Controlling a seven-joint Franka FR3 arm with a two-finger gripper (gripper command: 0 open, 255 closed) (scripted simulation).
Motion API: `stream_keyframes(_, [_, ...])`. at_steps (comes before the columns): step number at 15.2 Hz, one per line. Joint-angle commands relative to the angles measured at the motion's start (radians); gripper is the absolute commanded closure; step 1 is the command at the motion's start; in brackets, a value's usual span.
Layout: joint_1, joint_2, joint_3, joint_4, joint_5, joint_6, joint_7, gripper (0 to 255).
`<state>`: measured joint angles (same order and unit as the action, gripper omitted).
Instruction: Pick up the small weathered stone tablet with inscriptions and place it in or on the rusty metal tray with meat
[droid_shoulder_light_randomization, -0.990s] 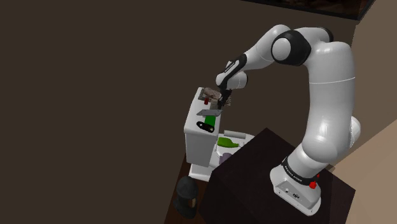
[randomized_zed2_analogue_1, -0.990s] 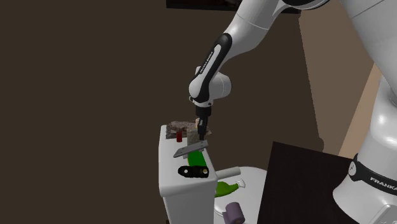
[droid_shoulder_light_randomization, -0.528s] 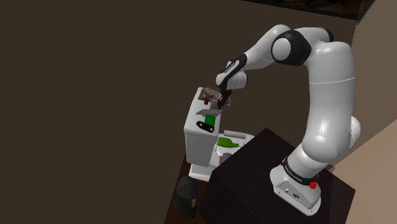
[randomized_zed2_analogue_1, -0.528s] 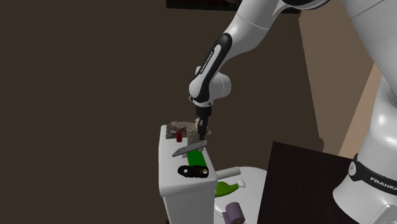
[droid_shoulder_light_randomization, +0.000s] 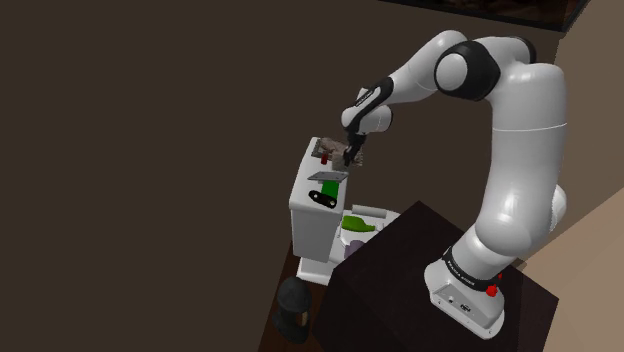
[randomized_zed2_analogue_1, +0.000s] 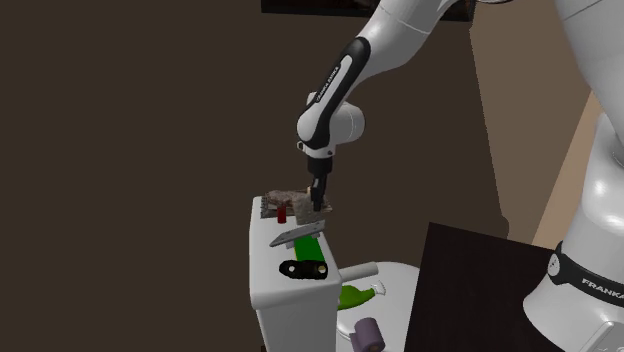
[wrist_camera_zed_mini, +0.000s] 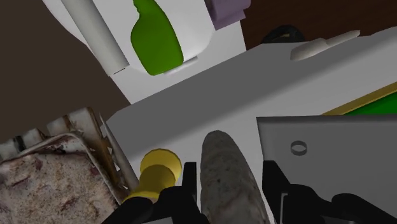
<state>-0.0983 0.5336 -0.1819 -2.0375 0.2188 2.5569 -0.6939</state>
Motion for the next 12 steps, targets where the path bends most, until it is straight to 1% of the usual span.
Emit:
stream_keyframes(1, [0.007, -0.029, -0.006, -0.010, -0.008, -0.018, 0.008, 255])
stream_keyframes(12, [0.028, -0.145, -0.035, -0.014, -0.051, -0.128, 0.039, 255])
